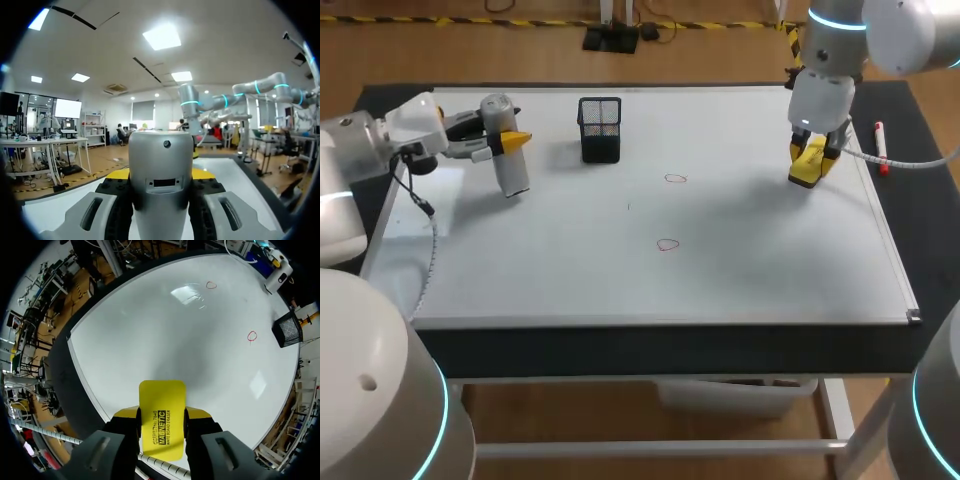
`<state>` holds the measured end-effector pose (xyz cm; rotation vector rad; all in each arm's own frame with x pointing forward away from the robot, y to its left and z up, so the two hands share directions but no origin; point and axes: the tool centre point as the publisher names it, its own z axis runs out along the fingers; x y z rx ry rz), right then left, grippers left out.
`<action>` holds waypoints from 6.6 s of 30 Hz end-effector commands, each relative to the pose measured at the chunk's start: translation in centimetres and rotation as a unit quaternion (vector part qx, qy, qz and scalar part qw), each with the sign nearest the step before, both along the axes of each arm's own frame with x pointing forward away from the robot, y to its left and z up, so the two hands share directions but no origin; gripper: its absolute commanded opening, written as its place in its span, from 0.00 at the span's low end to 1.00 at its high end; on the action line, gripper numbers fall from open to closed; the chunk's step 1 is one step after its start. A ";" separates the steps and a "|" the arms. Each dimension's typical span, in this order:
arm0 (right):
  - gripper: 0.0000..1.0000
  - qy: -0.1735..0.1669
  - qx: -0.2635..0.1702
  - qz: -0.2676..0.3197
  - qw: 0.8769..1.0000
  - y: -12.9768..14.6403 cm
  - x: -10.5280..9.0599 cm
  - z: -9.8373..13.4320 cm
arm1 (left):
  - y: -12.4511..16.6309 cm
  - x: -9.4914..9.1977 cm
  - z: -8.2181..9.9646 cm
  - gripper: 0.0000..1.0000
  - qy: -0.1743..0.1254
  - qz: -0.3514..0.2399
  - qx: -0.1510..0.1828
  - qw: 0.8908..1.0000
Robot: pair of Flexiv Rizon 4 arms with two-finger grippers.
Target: Pick up the inspection probe, press it on each red-marked spot on the whiteboard one by one, put down the probe, pick up the eraser, and wipe off all the red marks.
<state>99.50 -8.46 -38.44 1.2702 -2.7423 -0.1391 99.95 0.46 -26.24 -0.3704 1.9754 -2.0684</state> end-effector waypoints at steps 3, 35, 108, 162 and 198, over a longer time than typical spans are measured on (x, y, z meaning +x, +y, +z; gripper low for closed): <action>0.00 0.001 -0.002 0.001 1.000 0.0 0.1 0.1 | -0.1 -0.3 0.3 0.00 0.001 0.003 0.002 1.000; 0.00 -0.012 -0.009 0.274 0.962 22.2 0.5 -0.4 | -0.1 -0.3 0.3 0.00 0.001 0.003 0.002 1.000; 0.00 -0.002 0.009 0.287 0.958 20.7 1.0 -3.9 | -0.1 -0.3 0.3 0.00 0.001 0.003 0.002 1.000; 0.00 -0.032 0.010 0.263 0.964 19.0 3.7 0.0 | -0.1 -0.3 0.3 0.00 0.001 0.003 0.002 1.000; 0.00 -0.010 0.030 0.328 0.944 24.5 2.9 -3.4 | -0.1 -0.3 0.3 0.00 0.001 0.003 0.002 1.000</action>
